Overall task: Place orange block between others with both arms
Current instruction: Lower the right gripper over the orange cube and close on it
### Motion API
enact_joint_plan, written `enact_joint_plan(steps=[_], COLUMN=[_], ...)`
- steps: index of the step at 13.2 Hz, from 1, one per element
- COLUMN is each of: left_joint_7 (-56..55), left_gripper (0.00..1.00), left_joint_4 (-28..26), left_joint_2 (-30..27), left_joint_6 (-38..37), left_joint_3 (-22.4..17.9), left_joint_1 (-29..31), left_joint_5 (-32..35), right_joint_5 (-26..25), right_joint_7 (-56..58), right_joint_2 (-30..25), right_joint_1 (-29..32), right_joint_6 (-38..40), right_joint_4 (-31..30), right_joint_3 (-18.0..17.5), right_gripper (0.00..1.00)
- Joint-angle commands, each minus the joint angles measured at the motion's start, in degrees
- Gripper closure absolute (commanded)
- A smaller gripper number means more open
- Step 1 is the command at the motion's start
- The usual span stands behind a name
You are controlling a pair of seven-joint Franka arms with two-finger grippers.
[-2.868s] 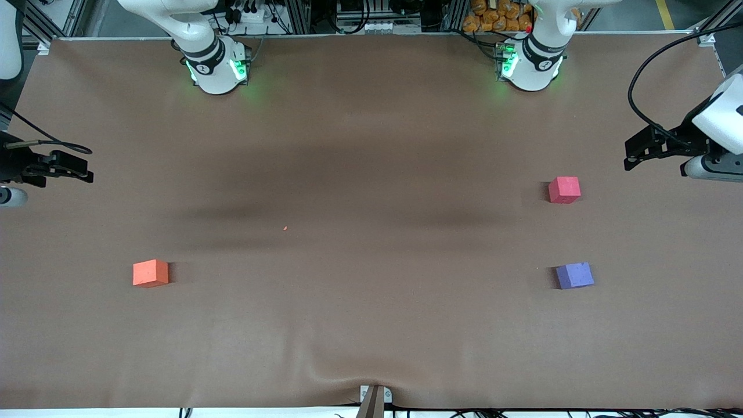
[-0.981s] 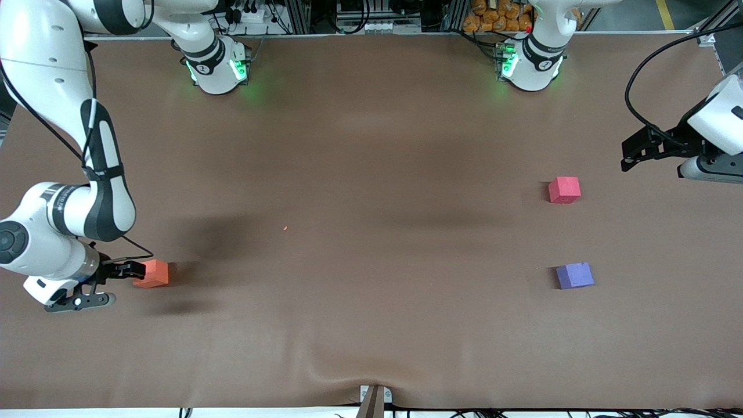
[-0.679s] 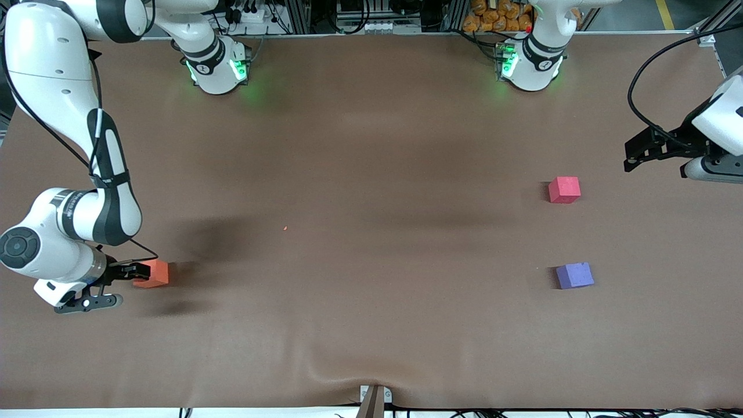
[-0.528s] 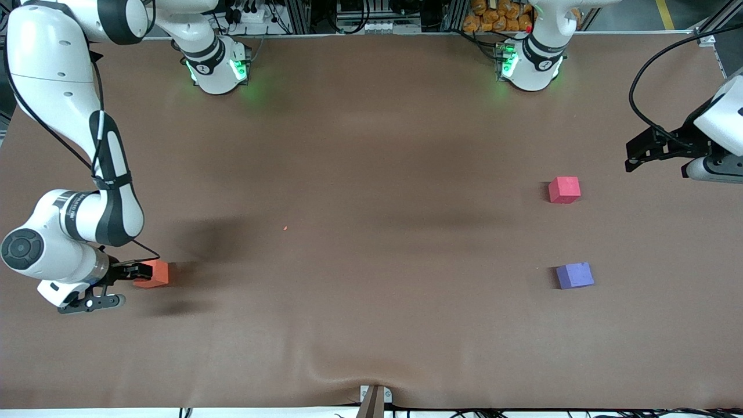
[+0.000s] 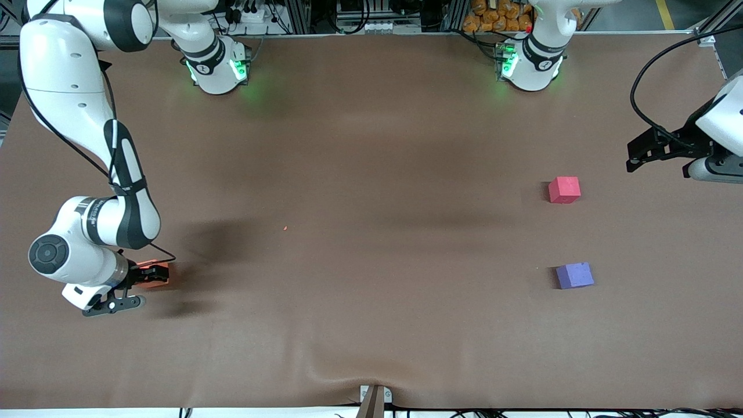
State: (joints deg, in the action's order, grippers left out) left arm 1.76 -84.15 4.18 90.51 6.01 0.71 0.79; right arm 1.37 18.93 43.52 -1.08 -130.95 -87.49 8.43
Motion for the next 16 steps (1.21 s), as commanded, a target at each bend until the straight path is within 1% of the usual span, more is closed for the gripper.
enact_joint_plan(steps=[1, 3, 7, 10, 13, 15, 16], left_joint_7=[1.14, 1.14, 1.14, 1.14, 1.14, 1.14, 1.14], left_gripper=[0.0, 0.0, 0.0, 0.0, 0.0, 0.0, 0.0], left_joint_4=[0.3, 0.3, 0.3, 0.3, 0.3, 0.3, 0.3], left_joint_2=[-0.05, -0.05, -0.05, -0.05, -0.05, -0.05, -0.05], left_joint_6=[0.1, 0.1, 0.19, 0.19, 0.19, 0.19, 0.19], left_joint_3=[0.32, 0.32, 0.32, 0.32, 0.32, 0.32, 0.32], left_joint_1=[0.52, 0.52, 0.61, 0.61, 0.61, 0.61, 0.52], left_joint_5=[0.35, 0.35, 0.35, 0.35, 0.35, 0.35, 0.35], right_joint_5=[-0.23, -0.23, -0.31, -0.23, -0.23, -0.23, -0.23], right_joint_7=[3.04, 3.13, 3.66, 5.76, 5.5, 5.5, 5.5], right_joint_2=[0.61, 0.78, 2.97, 3.07, 2.98, 2.98, 2.98], right_joint_1=[1.43, 1.52, 1.35, 1.43, 1.35, 1.34, 1.34], right_joint_6=[-0.35, -0.35, -0.44, -0.35, 0.08, 0.35, 0.35], right_joint_4=[1.27, 1.19, 1.19, 1.19, 1.01, 0.83, 0.83], right_joint_3=[-0.69, -0.69, -0.69, -0.69, -0.69, -0.69, -0.69], right_gripper=[0.0, 0.0, 0.0, 0.0, 0.01, 0.16, 0.2])
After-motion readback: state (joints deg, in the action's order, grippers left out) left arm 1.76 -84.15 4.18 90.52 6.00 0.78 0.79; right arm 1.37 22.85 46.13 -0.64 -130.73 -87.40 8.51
